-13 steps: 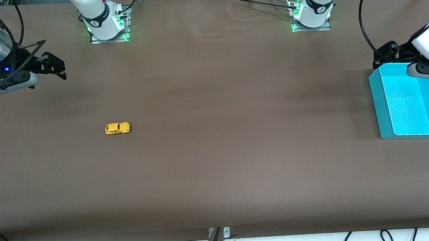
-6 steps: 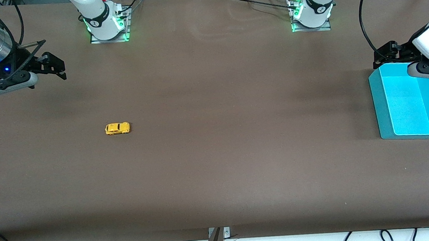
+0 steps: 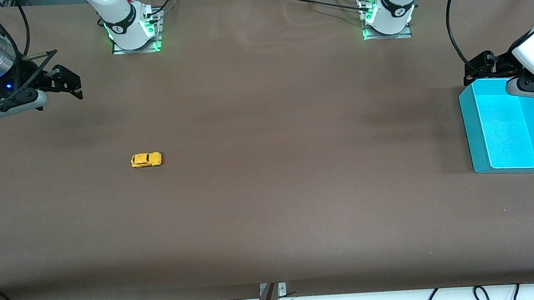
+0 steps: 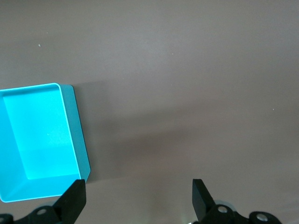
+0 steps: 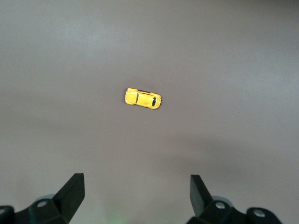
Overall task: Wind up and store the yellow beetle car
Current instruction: 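Move the right gripper over the yellow car and lower it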
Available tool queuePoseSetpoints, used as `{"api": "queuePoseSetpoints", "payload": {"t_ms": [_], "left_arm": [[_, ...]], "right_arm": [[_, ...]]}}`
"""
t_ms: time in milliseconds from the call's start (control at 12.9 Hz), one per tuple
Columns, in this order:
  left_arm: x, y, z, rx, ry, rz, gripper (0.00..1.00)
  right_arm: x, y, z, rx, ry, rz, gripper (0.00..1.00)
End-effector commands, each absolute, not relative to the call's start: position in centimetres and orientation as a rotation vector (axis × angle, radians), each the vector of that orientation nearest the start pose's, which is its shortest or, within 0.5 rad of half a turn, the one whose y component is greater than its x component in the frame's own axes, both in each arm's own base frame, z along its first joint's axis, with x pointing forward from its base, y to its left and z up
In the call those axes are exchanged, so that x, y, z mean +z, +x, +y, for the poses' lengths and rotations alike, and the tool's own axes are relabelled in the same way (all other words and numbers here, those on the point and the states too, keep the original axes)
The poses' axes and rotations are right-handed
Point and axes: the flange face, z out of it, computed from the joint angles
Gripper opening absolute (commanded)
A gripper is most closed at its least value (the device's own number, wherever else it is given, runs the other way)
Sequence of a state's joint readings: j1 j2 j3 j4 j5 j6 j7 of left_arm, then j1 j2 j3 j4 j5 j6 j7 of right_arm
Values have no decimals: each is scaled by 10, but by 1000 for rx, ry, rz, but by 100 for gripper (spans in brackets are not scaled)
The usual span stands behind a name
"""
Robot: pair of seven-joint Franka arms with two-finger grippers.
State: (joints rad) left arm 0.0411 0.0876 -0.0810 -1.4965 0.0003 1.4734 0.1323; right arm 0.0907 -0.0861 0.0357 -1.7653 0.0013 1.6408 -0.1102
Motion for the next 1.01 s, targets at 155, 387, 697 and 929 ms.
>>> {"api": "queuePoseSetpoints", "payload": {"t_ms": [155,387,697,929], "left_arm": [[607,573,-23,162,-3154,312,100],[606,573,-22,162,-3154,320,100],[603,575,-20,173,-3150,370,100],[603,575,-18,170,-3132,534,100]], "right_arm": [[549,542,70,17,-3130,-369,100],[514,552,71,-17,-3126,-371,100],[463,574,74,46,-3109,-442,100],[417,591,78,74,-3091,-527,100]]}}
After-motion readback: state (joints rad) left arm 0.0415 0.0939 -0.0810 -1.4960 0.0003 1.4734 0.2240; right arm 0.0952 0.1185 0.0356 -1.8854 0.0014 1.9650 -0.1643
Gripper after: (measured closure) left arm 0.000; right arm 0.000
